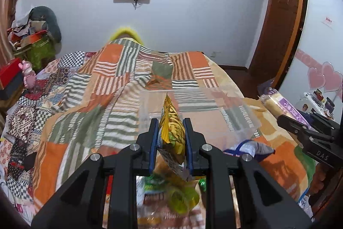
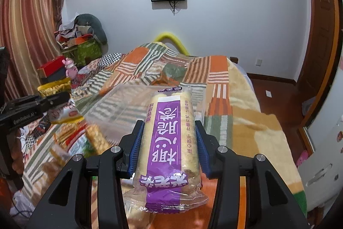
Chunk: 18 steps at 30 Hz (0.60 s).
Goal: Organize snacks
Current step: 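Carry both snacks into the clear plastic box and open both tools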
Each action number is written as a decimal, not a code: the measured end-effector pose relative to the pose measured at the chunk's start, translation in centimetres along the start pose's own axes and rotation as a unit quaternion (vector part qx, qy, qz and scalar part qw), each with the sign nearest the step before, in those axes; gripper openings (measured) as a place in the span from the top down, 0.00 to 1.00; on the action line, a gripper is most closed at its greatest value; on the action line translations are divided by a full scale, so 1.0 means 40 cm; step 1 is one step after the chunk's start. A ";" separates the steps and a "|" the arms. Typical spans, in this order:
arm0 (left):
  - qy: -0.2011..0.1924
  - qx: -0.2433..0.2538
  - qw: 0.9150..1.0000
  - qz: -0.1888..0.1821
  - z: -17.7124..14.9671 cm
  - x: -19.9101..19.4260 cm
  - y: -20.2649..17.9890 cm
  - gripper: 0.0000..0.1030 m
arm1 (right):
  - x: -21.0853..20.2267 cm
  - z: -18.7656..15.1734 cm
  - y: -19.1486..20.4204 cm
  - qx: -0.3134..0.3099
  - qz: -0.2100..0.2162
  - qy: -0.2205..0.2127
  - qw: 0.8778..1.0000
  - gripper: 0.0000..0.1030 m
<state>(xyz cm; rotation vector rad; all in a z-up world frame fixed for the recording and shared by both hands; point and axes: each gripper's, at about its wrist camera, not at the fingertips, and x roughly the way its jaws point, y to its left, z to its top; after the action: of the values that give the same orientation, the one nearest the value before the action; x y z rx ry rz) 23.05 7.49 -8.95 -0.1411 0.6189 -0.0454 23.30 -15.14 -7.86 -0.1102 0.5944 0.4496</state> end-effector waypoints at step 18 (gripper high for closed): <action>0.045 0.003 0.999 0.012 0.068 0.246 -0.018 0.79 | 0.198 0.056 -0.001 -0.024 -0.022 0.055 0.998 0.59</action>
<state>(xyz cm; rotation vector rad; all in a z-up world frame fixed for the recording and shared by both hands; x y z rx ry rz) 32.65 6.28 -12.32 -0.1268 0.7110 -0.0313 30.31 -11.68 -10.47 -0.1935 0.6874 0.4178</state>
